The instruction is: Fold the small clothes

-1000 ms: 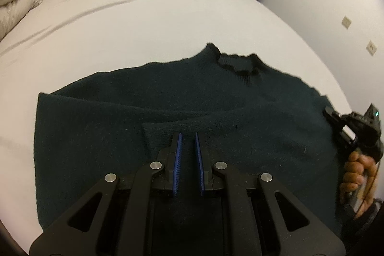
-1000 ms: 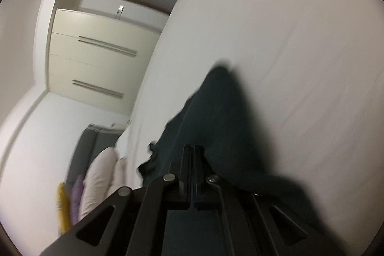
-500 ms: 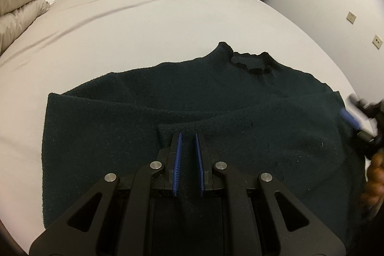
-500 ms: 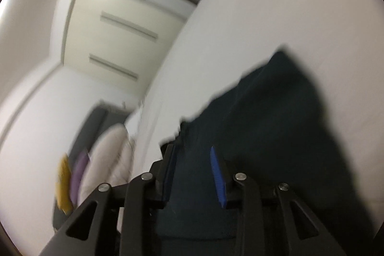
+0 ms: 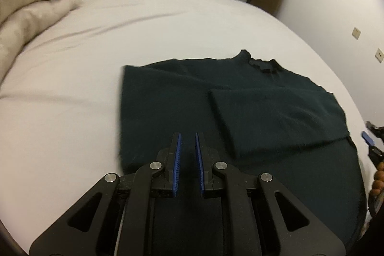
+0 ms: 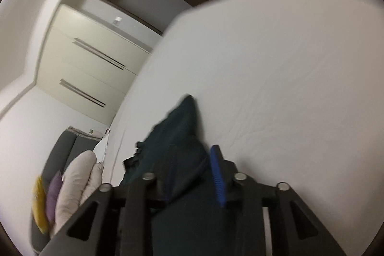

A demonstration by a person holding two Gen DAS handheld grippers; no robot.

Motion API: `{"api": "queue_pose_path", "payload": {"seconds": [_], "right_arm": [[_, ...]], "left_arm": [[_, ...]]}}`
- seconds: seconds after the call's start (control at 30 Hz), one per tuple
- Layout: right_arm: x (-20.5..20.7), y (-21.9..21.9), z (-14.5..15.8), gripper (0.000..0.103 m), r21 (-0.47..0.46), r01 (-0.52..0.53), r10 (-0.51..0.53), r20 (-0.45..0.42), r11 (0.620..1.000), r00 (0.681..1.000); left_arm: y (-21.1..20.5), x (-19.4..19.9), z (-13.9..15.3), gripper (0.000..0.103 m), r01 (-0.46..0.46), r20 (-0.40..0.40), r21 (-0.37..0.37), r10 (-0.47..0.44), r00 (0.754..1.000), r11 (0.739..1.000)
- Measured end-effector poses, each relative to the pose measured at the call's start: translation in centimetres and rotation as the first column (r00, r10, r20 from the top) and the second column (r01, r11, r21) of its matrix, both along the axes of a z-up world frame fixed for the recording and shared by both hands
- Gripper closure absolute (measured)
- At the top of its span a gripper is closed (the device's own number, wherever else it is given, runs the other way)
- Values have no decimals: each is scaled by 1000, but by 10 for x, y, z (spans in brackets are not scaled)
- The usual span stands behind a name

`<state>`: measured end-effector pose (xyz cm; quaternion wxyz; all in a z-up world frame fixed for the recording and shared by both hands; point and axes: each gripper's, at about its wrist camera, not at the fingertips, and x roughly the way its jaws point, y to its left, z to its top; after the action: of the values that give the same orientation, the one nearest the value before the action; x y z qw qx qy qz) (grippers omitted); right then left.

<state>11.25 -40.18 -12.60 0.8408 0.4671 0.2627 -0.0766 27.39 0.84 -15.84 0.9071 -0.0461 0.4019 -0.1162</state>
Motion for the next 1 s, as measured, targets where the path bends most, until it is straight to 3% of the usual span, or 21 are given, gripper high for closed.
{"api": "queue_pose_path", "payload": {"seconds": [0.1,0.23,0.33,0.4,0.43,0.47,0.53,0.57,0.63,0.77,0.93,1.0], "right_arm": [[-34,30,31,44,-87,-34,38,41,996,998],[-78,83,65,33,-266,-89,112,74,960,991],[-117,109,93,6,-375,-79,145,152,924,978],[-147,120,107,0,-414,-35,139,225,909,964],[-156,125,114,0,-436,-30,151,246,900,958],[-163,128,121,0,-460,-42,173,247,887,954],[-165,129,127,0,-490,-85,208,201,867,957],[-168,126,129,0,-482,-127,238,177,867,955],[-177,120,129,0,-437,-164,258,166,884,952],[-196,96,108,0,-340,-221,261,77,914,962],[-218,55,55,0,-72,-254,253,-34,964,967],[-226,46,38,5,-14,-244,242,-72,970,968]], "left_arm": [[12,-43,14,92,0,26,1,0,1000,1000],[19,-107,34,92,13,68,-11,-13,998,1000],[25,-155,53,88,16,120,-28,-12,993,999],[28,-180,62,61,22,145,-28,-18,989,999],[31,-192,67,17,18,153,-28,-14,988,999],[35,-206,72,0,-1,171,-37,7,985,999],[46,-230,82,0,-13,238,-93,34,971,996],[49,-240,86,0,15,234,-113,12,972,993],[55,-250,87,0,68,161,-141,-45,986,988],[69,-271,71,0,56,62,-203,-44,997,978],[86,-287,25,6,16,-97,-264,-44,994,964],[96,-293,7,14,-15,-167,-289,-35,985,957]]}}
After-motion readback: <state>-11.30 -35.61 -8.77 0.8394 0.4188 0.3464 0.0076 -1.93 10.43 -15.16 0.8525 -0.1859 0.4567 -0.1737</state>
